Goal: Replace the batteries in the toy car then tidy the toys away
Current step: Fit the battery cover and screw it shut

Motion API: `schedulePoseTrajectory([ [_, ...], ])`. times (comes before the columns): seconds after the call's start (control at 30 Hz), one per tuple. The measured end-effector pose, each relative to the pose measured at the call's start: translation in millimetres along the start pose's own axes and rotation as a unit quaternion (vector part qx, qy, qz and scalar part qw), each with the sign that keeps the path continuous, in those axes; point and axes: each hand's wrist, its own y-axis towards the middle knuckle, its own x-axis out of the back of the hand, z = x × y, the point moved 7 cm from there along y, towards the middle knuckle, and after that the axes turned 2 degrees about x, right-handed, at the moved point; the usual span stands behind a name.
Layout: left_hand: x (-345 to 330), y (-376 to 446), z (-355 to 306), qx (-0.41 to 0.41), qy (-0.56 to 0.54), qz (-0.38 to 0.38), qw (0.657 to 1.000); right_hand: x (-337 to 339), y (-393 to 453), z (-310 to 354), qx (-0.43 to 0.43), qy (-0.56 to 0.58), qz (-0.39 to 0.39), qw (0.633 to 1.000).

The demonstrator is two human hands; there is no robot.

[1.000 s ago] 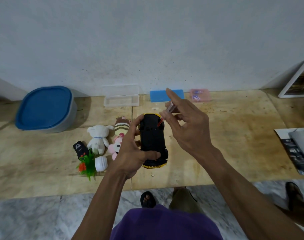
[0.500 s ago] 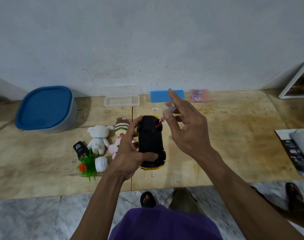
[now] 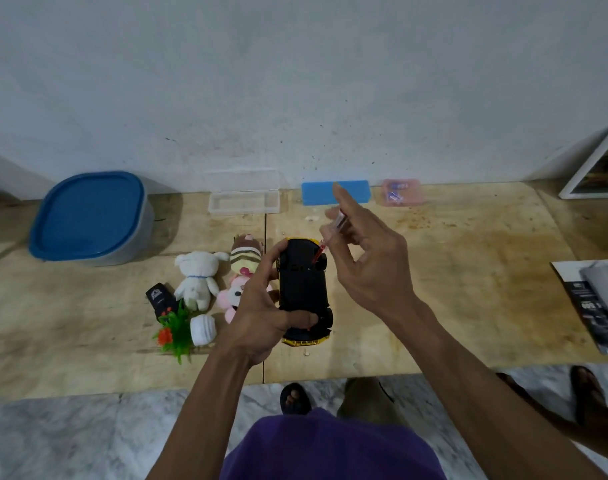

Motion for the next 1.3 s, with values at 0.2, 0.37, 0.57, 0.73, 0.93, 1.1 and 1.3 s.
schedulePoseTrajectory([
  [0.2, 2.4, 7.4, 12.0, 0.018, 0.013, -0.013, 1.0, -8.8, -9.1, -7.3, -0.002, -0.005, -0.018, 1.0],
  [0.37, -1.5, 22.1, 28.8, 0.036, 0.017, -0.026, 0.999, -19.8, -12.9, -33.0, -0.081, 0.045, 0.017, 0.996],
  [0.57, -0.4, 60.0, 41.7, 0.039, 0.044, -0.062, 0.996, 11.5, -16.7, -85.7, -0.211, 0.073, -0.09, 0.971],
  [0.73, 11.9, 101.2, 62.5, 0.052, 0.22, -0.099, 0.969, 32.2, -29.3, -119.3, -0.265, 0.093, -0.095, 0.955],
  [0.93, 11.8, 128.2, 75.6, 0.087, 0.364, -0.111, 0.92, 36.2, -42.7, -147.0, -0.311, 0.092, -0.065, 0.944],
  [1.1, 6.7, 134.3, 85.1, 0.081, 0.432, -0.116, 0.891, 39.0, -41.6, -157.5, -0.317, 0.066, -0.045, 0.945],
  [1.3, -4.9, 129.4, 81.7, 0.033, 0.437, -0.138, 0.888, 45.5, -40.0, -161.0, -0.319, 0.062, -0.04, 0.945],
])
